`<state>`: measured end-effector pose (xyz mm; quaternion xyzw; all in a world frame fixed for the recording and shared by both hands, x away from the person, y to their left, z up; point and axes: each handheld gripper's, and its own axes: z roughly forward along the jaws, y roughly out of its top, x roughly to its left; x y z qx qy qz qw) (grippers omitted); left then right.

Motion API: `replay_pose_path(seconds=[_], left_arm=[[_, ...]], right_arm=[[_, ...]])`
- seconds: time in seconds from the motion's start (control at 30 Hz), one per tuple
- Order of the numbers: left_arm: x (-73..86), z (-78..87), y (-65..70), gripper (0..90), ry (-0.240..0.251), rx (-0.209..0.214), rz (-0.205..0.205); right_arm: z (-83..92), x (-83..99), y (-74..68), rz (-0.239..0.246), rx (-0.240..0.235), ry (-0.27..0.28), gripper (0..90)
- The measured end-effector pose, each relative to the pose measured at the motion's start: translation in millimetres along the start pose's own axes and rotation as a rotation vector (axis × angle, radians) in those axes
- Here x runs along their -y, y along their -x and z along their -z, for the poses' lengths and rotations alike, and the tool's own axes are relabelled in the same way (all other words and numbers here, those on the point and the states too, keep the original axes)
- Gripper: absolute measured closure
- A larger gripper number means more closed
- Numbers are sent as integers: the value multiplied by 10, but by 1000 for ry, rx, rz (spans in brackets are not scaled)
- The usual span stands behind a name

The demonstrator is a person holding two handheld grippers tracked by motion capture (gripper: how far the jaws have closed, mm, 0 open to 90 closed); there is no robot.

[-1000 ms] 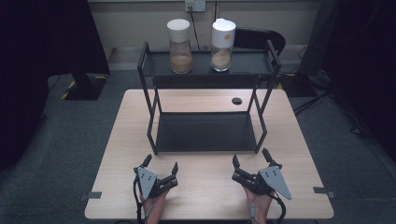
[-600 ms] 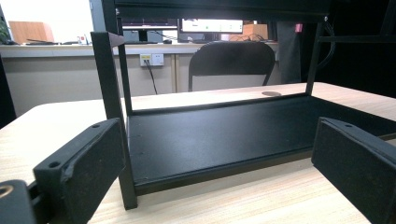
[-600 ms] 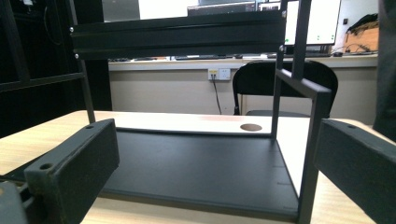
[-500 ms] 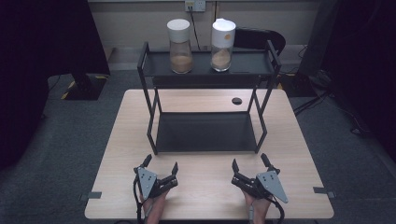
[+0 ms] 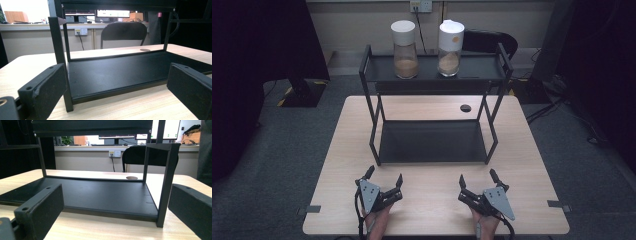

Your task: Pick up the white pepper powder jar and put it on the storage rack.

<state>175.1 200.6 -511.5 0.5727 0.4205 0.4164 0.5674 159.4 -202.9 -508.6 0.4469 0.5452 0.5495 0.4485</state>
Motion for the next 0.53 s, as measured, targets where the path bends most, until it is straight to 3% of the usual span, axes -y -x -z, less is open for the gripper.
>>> replay_pose_path(seconds=[0.53], left_arm=[[-1, 1, 3, 22, -1, -2, 1]], right_arm=[[27, 65, -55, 14, 24, 18, 0]])
